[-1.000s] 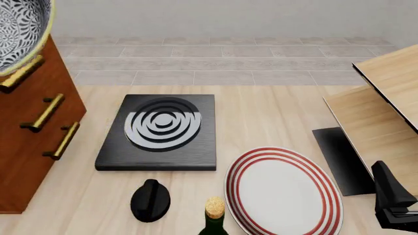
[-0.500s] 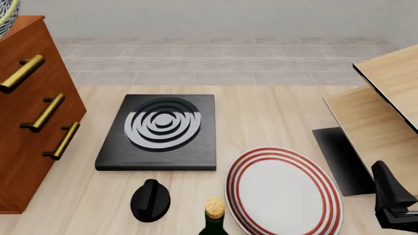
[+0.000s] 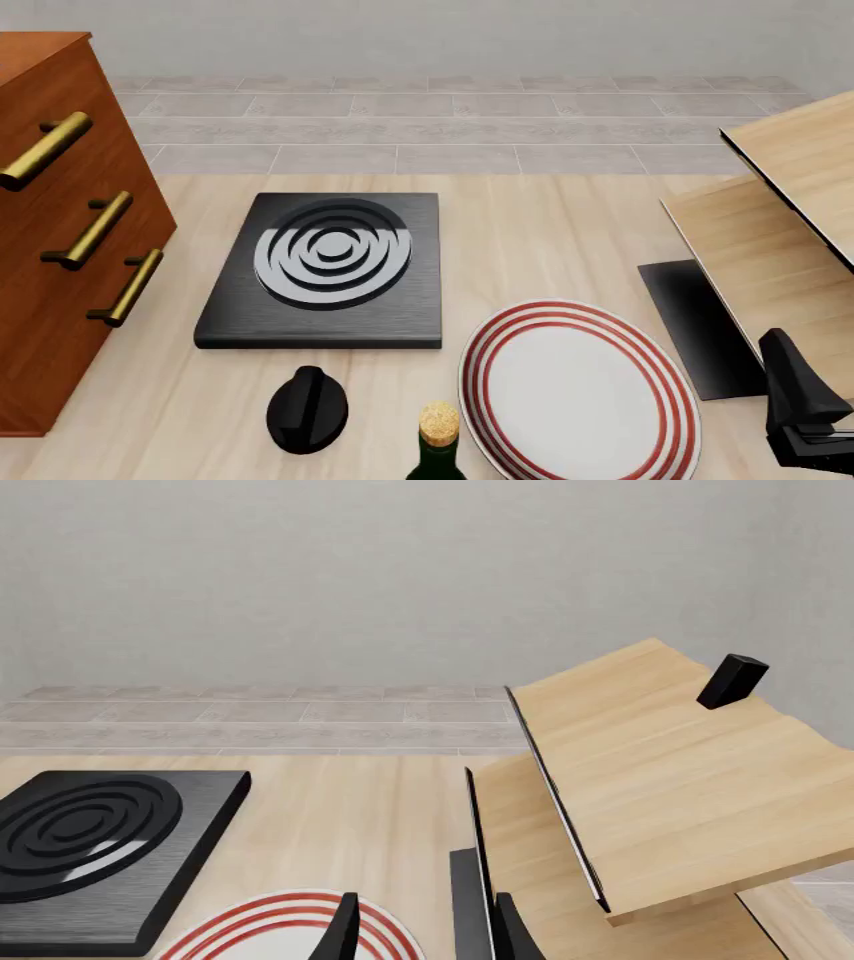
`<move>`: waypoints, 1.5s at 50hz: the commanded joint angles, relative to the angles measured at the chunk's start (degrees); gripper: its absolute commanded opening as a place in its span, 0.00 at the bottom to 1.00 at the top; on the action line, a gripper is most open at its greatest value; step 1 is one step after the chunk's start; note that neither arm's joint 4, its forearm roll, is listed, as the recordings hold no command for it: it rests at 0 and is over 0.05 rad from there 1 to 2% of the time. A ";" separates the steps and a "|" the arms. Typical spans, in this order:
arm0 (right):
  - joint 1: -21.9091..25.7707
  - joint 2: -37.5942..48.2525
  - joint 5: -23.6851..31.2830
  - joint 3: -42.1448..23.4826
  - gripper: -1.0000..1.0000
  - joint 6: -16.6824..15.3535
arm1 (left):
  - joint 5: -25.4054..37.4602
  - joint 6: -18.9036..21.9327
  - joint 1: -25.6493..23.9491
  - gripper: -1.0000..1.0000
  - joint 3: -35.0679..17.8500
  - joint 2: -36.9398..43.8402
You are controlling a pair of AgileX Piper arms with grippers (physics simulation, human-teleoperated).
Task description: Put the bowl on the top of the cabinet.
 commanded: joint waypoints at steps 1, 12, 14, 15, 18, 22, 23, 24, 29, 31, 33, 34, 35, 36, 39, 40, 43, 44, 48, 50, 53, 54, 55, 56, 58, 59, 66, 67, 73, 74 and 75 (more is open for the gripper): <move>-0.01 0.00 0.00 0.00 1.00 -0.01 | -1.74 -2.14 2.46 0.00 -1.10 1.66; -0.01 -0.02 0.00 0.00 1.00 0.02 | -1.73 -4.55 4.29 0.00 -1.99 4.94; 0.01 0.00 0.00 0.00 1.00 0.00 | -2.02 -4.48 4.83 0.00 -2.10 5.09; -0.01 0.00 0.00 0.00 1.00 0.00 | -2.02 -5.01 5.50 0.00 -2.28 5.77; 0.01 0.00 0.00 0.00 1.00 0.00 | -2.30 -5.41 7.02 0.00 -2.83 6.95; -0.01 0.00 0.00 0.00 1.00 -0.01 | -2.24 -6.65 8.63 0.00 -3.20 8.95; -0.01 0.01 0.00 0.00 1.00 0.01 | -2.14 -6.77 9.15 0.00 -3.48 9.41; -0.01 0.00 0.00 0.00 1.00 0.00 | -1.80 -7.32 8.97 0.00 -3.55 9.62; 0.00 0.00 0.00 0.00 1.00 0.00 | -0.97 -8.18 12.55 0.00 -4.97 12.96; 0.01 0.01 0.00 0.00 1.00 -0.01 | -0.91 -8.49 12.21 0.00 -5.06 12.92; 0.00 0.01 0.00 0.00 1.00 -0.01 | -0.44 -8.45 12.61 0.00 -5.61 13.17; 0.00 0.01 0.00 0.00 1.00 -0.01 | -0.19 -8.35 12.59 0.00 -5.84 13.00; 0.00 0.00 0.00 0.00 1.00 0.00 | 0.22 -8.34 12.94 0.00 -6.26 13.27; 0.00 0.00 0.00 0.00 1.00 0.01 | 0.55 -8.70 12.90 0.00 -6.46 13.52; -0.01 0.00 0.00 0.00 1.00 0.01 | 0.89 -8.38 13.47 0.00 -7.10 14.00; 0.00 0.00 0.00 0.00 1.00 0.00 | 1.57 -8.44 13.31 0.00 -7.41 14.42; 0.00 0.00 0.00 0.00 1.00 0.00 | 2.73 -8.33 13.14 0.00 -8.25 14.55; 0.00 0.00 0.00 0.00 1.00 0.00 | 3.10 -8.22 13.33 0.00 -8.74 14.74; 0.01 0.00 0.00 0.00 1.00 -0.01 | 4.59 -8.22 12.01 0.00 -9.42 14.12; 0.00 0.00 0.00 0.00 1.00 -0.01 | 5.16 -8.01 12.02 0.00 -9.91 14.36; 0.00 0.01 0.00 0.00 1.00 0.00 | 5.81 -7.95 11.64 0.00 -10.44 14.29; 0.01 0.00 0.00 0.00 1.00 0.00 | 6.21 -7.90 11.07 0.00 -10.55 14.20; 0.00 0.00 0.00 0.00 1.00 0.00 | 6.39 -7.70 11.54 0.00 -11.03 14.61; 0.00 0.00 0.00 0.00 1.00 0.01 | 6.49 -7.73 11.35 0.00 -11.06 14.62; 0.00 0.00 0.00 0.00 1.00 0.00 | 6.70 -7.64 11.25 0.00 -11.22 14.73; 0.01 0.01 0.00 0.00 1.00 -0.01 | 6.76 -7.54 11.52 0.00 -11.41 15.06; -0.01 0.00 0.00 0.00 1.00 0.00 | 8.48 -7.69 12.42 0.00 -12.54 17.41; 0.00 0.01 0.00 0.00 1.00 0.00 | 8.62 -7.66 12.33 0.00 -12.57 17.42; 0.00 0.00 0.00 0.00 1.00 0.00 | 9.50 -6.98 13.12 0.00 -13.38 18.75; 0.00 0.00 0.00 0.00 1.00 0.00 | 9.62 -6.79 13.46 0.00 -13.59 19.07; 0.00 0.00 0.00 0.00 1.00 0.00 | 9.92 -6.82 13.21 0.00 -13.59 19.10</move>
